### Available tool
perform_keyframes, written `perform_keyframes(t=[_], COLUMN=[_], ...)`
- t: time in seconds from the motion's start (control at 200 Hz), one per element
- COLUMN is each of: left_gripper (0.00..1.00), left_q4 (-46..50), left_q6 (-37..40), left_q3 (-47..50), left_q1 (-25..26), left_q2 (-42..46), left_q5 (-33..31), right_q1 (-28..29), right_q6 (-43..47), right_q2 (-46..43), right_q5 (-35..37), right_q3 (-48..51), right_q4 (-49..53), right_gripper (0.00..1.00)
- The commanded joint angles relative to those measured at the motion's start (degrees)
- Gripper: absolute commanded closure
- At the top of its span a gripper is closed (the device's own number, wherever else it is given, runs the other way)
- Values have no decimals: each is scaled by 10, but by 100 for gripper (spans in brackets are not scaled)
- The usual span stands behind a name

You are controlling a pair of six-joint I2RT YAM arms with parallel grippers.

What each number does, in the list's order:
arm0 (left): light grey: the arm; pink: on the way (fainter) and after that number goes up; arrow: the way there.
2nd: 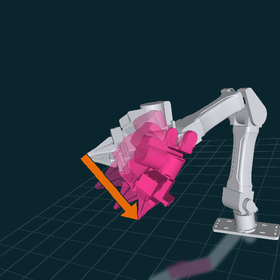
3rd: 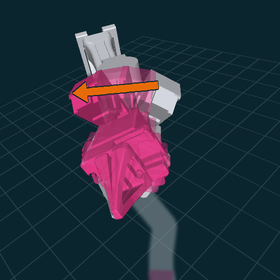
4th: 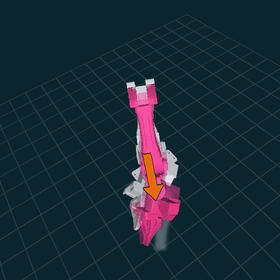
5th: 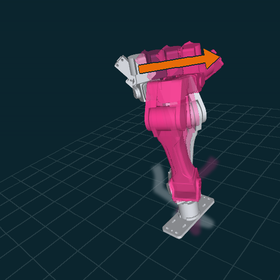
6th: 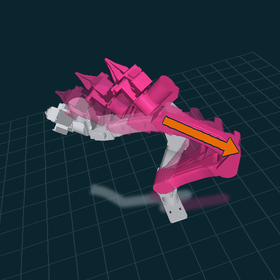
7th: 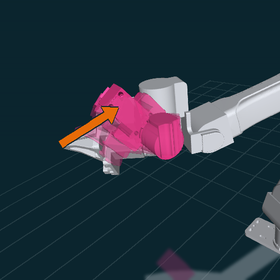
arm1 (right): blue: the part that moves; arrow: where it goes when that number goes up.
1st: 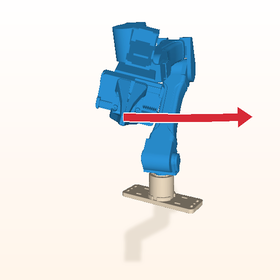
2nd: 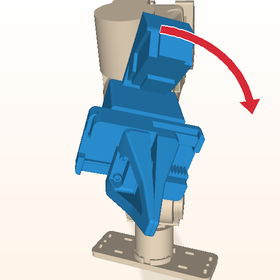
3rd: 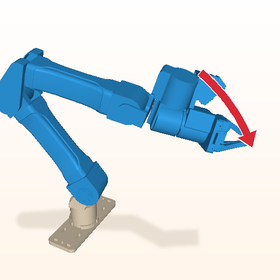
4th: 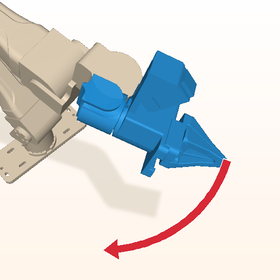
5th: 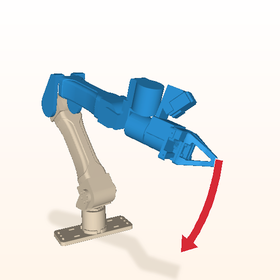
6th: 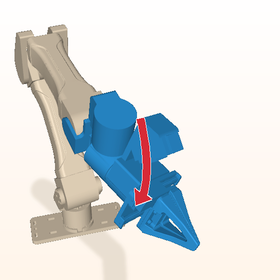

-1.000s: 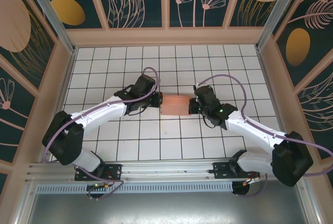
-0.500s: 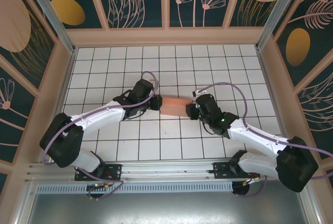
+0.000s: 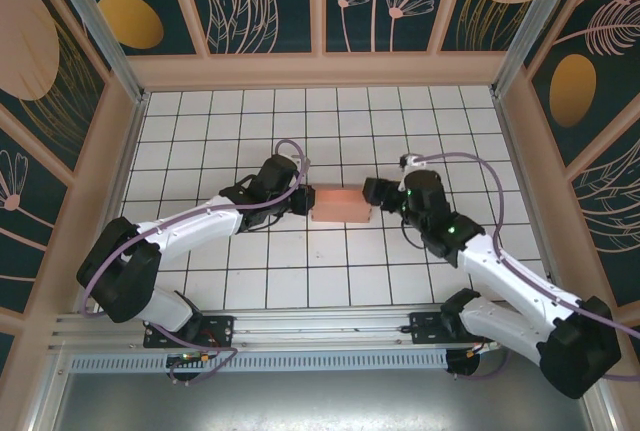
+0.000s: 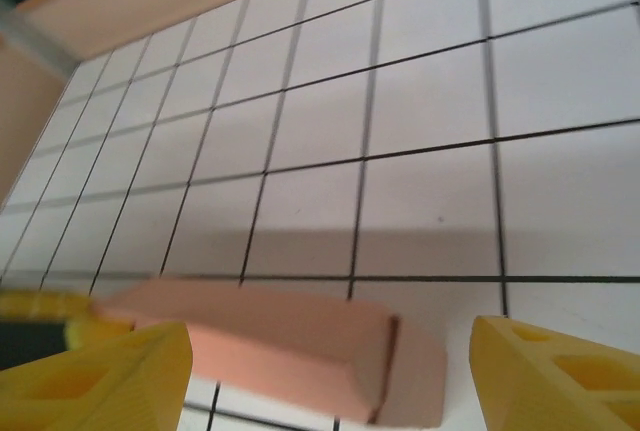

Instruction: Fold the paper box

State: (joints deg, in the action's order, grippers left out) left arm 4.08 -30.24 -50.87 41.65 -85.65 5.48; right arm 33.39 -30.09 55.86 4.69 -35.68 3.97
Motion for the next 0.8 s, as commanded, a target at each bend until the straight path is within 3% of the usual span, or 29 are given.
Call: perform_keyframes(t=[0.0, 0.165, 0.475, 0.796], left_gripper=[90, 90, 90, 89], left_q4=[21, 19, 18, 23], left_q6=[10, 10, 12, 11], left_q3=[11, 10, 9, 10], left_q1=[5, 6, 7, 7], left_q2=[-8, -12, -17, -20], left_q5=[8, 10, 14, 1], right_q1=[-46, -53, -53, -58], right_q6=[-109, -151, -163, -162], right_q2=[43, 94, 144, 162], right_q5=[-75, -149, -152, -149], right_q3=[-53, -82, -63, -19], right_q4=[56, 45, 45, 27], right_gripper=[30, 42, 57, 62])
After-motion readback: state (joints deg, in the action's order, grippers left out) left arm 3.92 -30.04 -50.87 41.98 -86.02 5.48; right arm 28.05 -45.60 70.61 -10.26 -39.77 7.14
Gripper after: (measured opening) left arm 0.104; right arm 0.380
